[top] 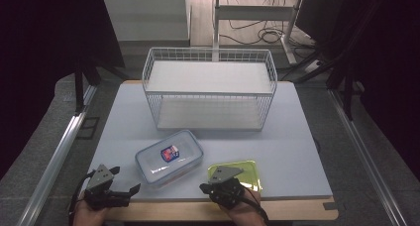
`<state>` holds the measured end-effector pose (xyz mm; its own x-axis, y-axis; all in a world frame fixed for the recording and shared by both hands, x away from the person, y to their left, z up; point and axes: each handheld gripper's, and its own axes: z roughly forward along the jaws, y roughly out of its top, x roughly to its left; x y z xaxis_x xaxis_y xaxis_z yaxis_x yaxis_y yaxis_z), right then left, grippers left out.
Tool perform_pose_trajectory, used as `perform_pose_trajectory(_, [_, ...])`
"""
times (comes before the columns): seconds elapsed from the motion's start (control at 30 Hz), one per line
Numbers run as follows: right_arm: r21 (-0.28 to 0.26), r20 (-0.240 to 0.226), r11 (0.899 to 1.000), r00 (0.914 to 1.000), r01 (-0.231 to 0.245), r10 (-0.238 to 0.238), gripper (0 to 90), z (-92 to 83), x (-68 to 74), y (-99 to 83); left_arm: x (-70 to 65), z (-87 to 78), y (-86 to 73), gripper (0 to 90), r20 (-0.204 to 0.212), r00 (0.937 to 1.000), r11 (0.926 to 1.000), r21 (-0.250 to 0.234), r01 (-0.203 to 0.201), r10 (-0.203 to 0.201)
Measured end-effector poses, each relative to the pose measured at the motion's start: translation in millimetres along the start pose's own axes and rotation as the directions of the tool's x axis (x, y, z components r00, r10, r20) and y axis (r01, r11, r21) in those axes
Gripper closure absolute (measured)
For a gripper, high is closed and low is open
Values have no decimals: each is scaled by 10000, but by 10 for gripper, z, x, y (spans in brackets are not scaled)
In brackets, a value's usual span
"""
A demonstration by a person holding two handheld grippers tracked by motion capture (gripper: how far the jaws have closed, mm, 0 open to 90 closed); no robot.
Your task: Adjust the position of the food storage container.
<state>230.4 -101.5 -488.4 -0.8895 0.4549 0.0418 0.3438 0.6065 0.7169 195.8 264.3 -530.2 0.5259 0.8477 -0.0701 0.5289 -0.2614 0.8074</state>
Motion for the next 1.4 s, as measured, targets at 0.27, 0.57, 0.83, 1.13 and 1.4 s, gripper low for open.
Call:
perform_pose_trajectory(0.27, [520, 339, 9986, 9994, -8, -10, 896, 48, -47, -33, 2, -6, -1, 37, 23, 10000, 10000, -12, 4, -4])
perform_pose_trajectory(0.57, [508, 1069, 9969, 9928, -596, 539, 895, -142, -331, -171, 2, -1, -3, 37, 30, 10000, 10000, 54, 6, -6])
perform_pose_trajectory(0.83, [402, 1643, 9903, 9785, -1333, 1250, 895, -294, -576, -281, 3, -1, -2, 37, 19, 10000, 10000, 91, -6, 6])
perform_pose_trajectory(1.13, [41, 2353, 9797, 9524, -2002, 1936, 894, -476, -867, -396, -1, 7, -3, 37, 65, 10000, 10000, 94, 31, -32])
perform_pose_trajectory(1.4, [-161, 2908, 9656, 9227, -2597, 2530, 894, -641, -1117, -509, -12, 20, -11, 34, 40, 9998, 9998, 66, -172, 172])
